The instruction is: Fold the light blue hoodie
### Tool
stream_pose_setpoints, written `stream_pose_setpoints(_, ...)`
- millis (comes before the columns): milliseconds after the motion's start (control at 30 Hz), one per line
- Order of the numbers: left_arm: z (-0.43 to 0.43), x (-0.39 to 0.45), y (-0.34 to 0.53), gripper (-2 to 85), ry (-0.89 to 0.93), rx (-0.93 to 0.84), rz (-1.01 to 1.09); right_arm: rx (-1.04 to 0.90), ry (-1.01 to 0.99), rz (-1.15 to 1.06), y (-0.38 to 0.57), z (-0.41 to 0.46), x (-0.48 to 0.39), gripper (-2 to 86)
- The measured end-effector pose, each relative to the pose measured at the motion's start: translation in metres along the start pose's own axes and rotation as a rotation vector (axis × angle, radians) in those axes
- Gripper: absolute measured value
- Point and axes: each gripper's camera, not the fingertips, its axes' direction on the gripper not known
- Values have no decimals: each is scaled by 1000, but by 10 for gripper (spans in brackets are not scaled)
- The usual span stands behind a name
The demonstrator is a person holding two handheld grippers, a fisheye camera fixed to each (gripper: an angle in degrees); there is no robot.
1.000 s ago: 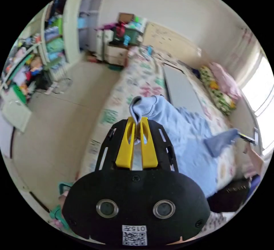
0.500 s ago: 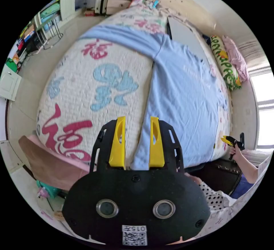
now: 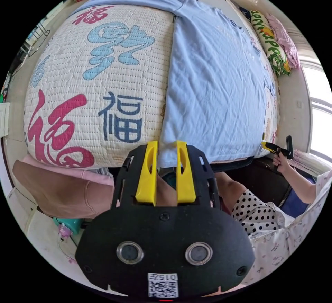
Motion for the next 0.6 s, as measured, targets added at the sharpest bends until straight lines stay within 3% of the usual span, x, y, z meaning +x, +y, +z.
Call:
stream_pose_setpoints(100,6,-24,17,1,39,8,-35,-29,-58,30,-5,-18,-19,27)
stream_pose_setpoints(233,-4,-52,40,-4,1,55,-26,-39,20,5,-9,-57,-63,12)
stream_pose_setpoints(433,30,-95,67,-5,-63,48,-39,-89,265,-82,-37,-74,-163,15)
stream_pose_setpoints(600,76,-129,74,-4,-126,-27,-77,-145,296,-52,-75,-84,-235,51)
